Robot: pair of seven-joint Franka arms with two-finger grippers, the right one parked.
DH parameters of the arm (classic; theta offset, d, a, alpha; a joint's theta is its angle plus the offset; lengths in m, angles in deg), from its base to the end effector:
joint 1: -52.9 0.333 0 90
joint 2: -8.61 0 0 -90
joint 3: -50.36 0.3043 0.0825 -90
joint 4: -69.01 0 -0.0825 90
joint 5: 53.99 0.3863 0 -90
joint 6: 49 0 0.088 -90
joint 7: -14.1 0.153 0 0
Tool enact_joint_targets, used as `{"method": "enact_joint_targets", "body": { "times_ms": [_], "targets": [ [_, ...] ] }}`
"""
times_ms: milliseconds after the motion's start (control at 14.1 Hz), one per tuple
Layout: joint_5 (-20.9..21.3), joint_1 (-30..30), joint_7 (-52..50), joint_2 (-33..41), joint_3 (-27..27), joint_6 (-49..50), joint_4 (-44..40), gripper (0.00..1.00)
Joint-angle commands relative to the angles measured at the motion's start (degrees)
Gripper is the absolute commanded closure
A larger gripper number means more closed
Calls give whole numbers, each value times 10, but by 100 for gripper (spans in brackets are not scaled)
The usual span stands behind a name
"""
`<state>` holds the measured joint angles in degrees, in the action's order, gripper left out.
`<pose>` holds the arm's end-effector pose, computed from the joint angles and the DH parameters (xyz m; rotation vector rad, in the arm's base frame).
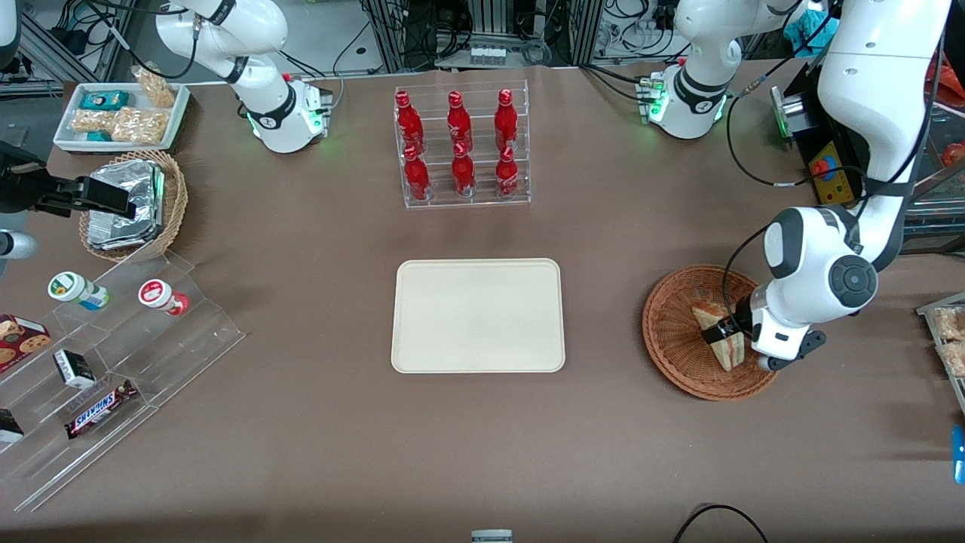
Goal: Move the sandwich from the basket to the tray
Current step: 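Close the left gripper on the sandwich and lift it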
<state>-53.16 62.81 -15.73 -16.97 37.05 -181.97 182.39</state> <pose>0.5939 -0.0367 0.1802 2.9924 0.7138 -0.1762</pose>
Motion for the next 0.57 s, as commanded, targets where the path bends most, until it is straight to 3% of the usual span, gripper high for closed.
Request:
{"method": "enact_joint_targets", "body": {
  "times_ms": [0, 142, 283, 496],
  "targets": [
    [0, 5, -2, 5, -5, -12, 21, 23],
    [-1, 3, -7, 13, -6, -10, 24, 57],
    [-1, 3, -1, 29, -6, -4, 27, 82],
    [0, -3, 2, 72, -12, 37, 19, 85]
  ]
}}
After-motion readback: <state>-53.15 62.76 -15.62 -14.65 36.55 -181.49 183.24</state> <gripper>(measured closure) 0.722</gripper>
